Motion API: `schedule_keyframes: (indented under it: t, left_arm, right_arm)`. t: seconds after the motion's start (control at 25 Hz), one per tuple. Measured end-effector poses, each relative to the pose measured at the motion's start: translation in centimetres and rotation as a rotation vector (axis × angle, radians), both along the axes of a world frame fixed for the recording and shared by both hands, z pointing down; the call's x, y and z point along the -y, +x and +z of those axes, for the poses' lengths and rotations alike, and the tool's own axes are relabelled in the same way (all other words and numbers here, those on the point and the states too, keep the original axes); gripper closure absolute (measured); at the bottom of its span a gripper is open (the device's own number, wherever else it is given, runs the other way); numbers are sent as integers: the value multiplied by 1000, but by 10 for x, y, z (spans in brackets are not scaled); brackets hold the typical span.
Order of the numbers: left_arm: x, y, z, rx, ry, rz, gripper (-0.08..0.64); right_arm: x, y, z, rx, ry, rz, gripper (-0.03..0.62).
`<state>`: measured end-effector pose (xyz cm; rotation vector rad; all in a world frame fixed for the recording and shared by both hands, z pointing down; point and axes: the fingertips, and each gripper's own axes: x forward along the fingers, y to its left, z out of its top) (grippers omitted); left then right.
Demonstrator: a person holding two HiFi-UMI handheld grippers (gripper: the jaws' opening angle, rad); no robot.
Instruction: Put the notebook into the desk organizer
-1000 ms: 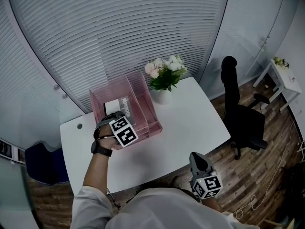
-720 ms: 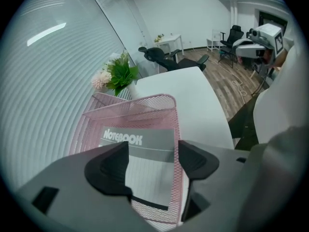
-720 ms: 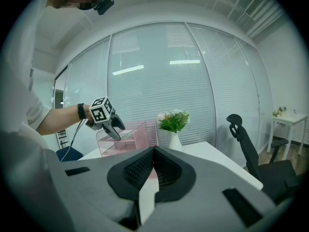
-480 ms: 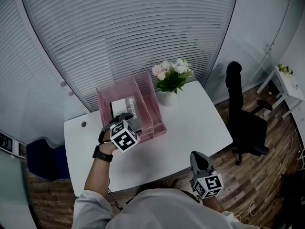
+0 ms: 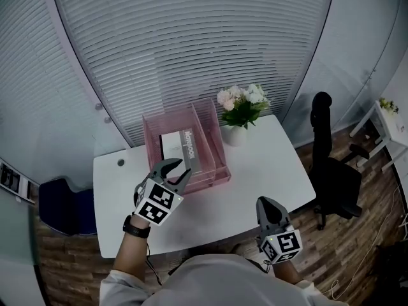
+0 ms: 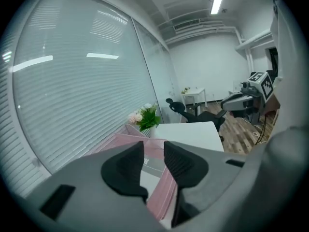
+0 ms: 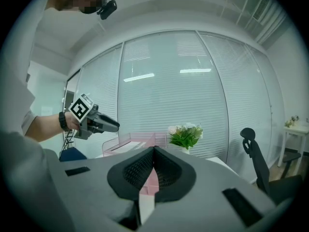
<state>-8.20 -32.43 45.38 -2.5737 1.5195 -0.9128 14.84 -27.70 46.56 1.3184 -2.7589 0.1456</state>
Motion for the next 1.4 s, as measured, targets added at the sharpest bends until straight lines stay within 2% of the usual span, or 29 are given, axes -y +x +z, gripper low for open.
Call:
schedule_keyframes:
  t: [0.28, 0.52, 0.8, 1.4]
  left_arm:
    - [-34, -24, -23, -171, 97, -108, 540]
    - [-67, -32, -24, -301, 149, -159, 551]
    - [-92, -31, -19, -408, 175, -183, 551]
    - [-95, -35, -19, -414, 186, -189, 551]
  right_arm:
    - [1, -16, -14, -8, 42, -26, 580]
    - [-4, -21, -19, -13, 64, -31, 581]
    - [-6, -22, -22, -17, 70, -33, 581]
    - [-6, -26, -25, -18, 85, -41, 581]
